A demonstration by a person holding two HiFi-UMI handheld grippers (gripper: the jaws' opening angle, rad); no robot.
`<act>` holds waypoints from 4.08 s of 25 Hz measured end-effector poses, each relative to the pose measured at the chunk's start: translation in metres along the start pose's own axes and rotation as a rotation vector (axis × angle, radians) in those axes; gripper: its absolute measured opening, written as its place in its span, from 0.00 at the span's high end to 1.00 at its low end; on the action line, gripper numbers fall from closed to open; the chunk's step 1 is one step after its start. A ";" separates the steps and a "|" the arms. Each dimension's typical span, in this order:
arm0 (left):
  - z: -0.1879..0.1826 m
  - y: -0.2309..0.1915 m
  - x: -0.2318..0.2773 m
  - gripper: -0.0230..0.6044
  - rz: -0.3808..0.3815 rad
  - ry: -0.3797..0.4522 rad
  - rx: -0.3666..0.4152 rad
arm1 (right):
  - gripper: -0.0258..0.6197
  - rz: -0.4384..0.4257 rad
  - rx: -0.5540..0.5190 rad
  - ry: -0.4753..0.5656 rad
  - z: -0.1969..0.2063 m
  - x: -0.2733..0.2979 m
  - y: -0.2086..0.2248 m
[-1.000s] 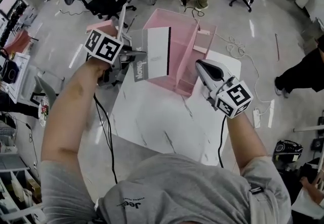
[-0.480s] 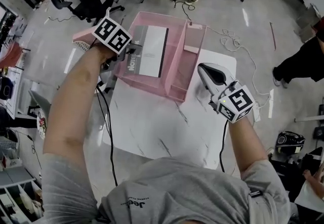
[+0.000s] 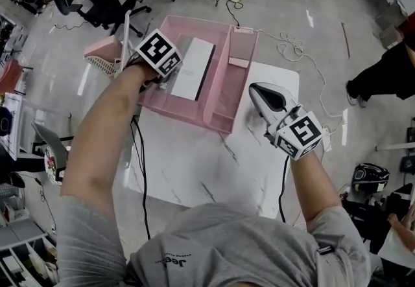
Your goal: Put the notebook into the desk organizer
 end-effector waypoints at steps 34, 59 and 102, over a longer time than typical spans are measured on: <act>-0.002 0.051 -0.098 0.42 -0.410 0.597 0.034 | 0.95 -0.093 0.003 0.036 -0.014 0.002 -0.022; 0.427 0.289 -0.327 0.87 -0.729 1.017 -0.339 | 0.96 -0.595 -0.080 0.031 -0.063 0.066 -0.393; 0.747 0.600 -0.319 0.87 -1.246 1.033 -0.930 | 0.96 -1.232 -0.100 -0.178 0.049 -0.027 -0.765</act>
Point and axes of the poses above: the fingertips, and each gripper's own axes: x forward along the fingers, y to its right, z out of its underside, the point moved 4 cm from there along -x, backward along the fingers, and after that the axes turned 7 degrees about z, right-handed, at the moved point
